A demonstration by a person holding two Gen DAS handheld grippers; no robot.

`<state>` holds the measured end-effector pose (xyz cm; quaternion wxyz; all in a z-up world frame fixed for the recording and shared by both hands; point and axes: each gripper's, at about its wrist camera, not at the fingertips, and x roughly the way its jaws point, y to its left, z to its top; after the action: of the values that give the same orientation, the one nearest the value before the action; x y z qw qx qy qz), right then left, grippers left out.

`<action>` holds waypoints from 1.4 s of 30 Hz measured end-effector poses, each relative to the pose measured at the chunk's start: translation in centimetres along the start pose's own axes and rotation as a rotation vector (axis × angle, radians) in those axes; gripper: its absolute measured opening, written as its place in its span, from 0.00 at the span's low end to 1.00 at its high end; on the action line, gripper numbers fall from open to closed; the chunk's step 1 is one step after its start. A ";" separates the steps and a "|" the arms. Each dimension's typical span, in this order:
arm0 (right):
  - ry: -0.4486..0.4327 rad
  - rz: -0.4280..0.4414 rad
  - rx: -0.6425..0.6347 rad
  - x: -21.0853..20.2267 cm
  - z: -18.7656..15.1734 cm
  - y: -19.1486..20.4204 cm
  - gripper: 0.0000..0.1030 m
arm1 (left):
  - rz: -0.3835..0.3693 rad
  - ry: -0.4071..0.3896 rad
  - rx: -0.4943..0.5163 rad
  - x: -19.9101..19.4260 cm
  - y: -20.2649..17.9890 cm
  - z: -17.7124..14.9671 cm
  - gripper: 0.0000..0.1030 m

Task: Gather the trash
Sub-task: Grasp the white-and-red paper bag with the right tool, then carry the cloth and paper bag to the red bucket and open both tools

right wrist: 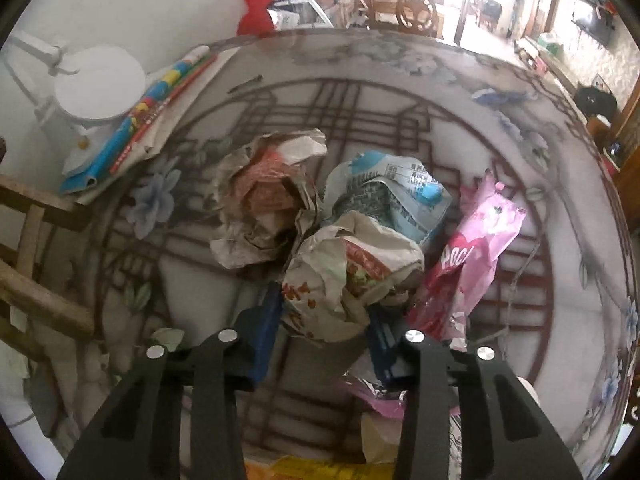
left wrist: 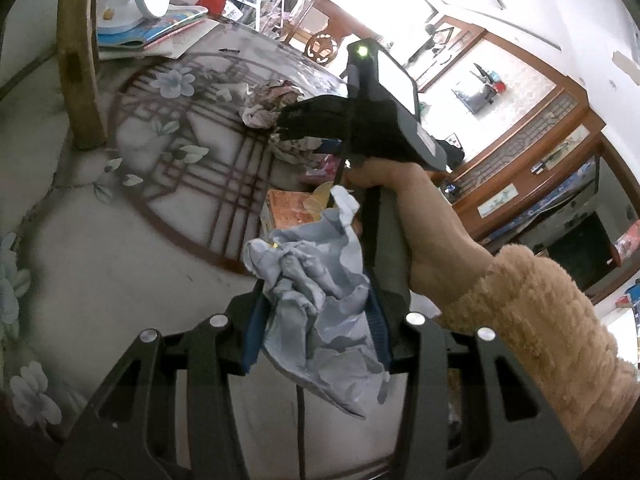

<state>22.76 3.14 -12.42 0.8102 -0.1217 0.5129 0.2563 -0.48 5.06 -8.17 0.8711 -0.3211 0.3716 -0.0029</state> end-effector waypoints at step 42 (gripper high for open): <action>-0.329 0.012 0.186 -19.7 -19.3 -13.7 0.34 | 0.126 -0.009 0.226 2.0 -3.7 -2.0 0.41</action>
<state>8.55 -23.00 -4.32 0.8895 0.0005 0.3955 0.2289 0.57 0.57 -8.43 0.9018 -0.1967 0.3847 0.0114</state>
